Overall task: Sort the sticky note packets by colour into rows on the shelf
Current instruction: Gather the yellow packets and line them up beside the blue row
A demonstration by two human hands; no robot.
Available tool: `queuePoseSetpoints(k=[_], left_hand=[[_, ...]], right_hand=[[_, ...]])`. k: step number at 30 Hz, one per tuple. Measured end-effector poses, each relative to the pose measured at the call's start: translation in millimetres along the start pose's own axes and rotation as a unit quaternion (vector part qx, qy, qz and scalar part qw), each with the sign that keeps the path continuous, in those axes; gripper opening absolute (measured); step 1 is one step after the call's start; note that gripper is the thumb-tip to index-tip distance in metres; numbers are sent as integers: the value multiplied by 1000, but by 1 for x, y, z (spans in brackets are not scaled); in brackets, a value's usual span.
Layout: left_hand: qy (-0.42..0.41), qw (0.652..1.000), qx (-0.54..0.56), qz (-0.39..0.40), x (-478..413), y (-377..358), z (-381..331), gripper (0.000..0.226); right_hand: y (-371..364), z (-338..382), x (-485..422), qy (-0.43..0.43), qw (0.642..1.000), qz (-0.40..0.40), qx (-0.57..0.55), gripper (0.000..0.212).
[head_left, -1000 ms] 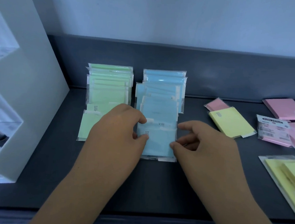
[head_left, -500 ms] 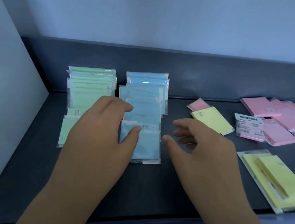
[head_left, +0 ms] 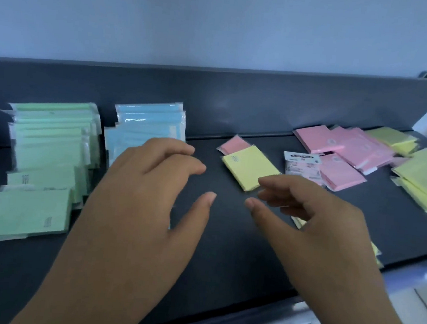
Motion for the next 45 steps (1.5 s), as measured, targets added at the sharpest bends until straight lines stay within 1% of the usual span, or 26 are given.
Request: queuePoseSetpoints(k=[4,8,10,14,17,19,23,25,26,29,32,35,38,40,42,45], left_hand=[[4,999,13,29,-15,-29,-21,27],[45,996,-7,78,-36,-68,-34,38],[57,992,-26,107,-48,-89,-39,45],[94,982,-76,145,-77,-129,-35,50],[154,959,-129,201,-96,-162,-11,63],[190,946,-141,221,-103,-174,-1,71],[206,951,-155,169,-110,-166,-7,78],[214,959,-136,127,-109,-157,-18,85],[218,965,-111,95,-107,-150,-24,85],[216,976,-19,-34,-100,-128,-46,78],[207,970,-7,-131,-91,-111,-59,72],[204,959,-27,-194,-86,-95,-60,69],[212,949,-32,-232,-84,-81,-54,70],[220,944,-3,-245,-85,-75,-46,71],[243,941,38,-231,-86,-73,-31,70],[278,937,83,-197,-91,-70,-8,54]], right_hand=[[31,-32,-15,-20,999,-15,-27,23],[54,-57,-36,-24,998,11,-52,17],[67,-59,-51,-2,999,23,-44,16],[88,-59,-83,42,996,55,-51,18],[89,-57,-98,87,991,93,-35,20],[89,-58,-105,119,986,113,-30,21],[86,-56,-116,166,974,153,-27,13],[84,-59,-129,168,971,166,-28,8],[80,-62,-136,162,970,179,-29,7],[63,-64,-152,130,966,220,-42,15],[45,-46,-154,150,953,259,-41,18],[26,-24,-156,157,939,302,-48,20],[8,-10,-165,154,936,313,-57,12],[-2,-3,-173,149,937,309,-71,9],[-11,1,-183,149,939,299,-75,9],[-28,3,-197,158,943,284,-73,11]])
Point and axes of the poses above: each hand's wrist, its own x-axis away from the middle knuckle, its own y-axis out of the back of the hand, z = x × y, the point moved 10 cm from there along -x, towards the middle knuckle, and after that the axes turned 8 degrees about x, right-handed, at the moved point
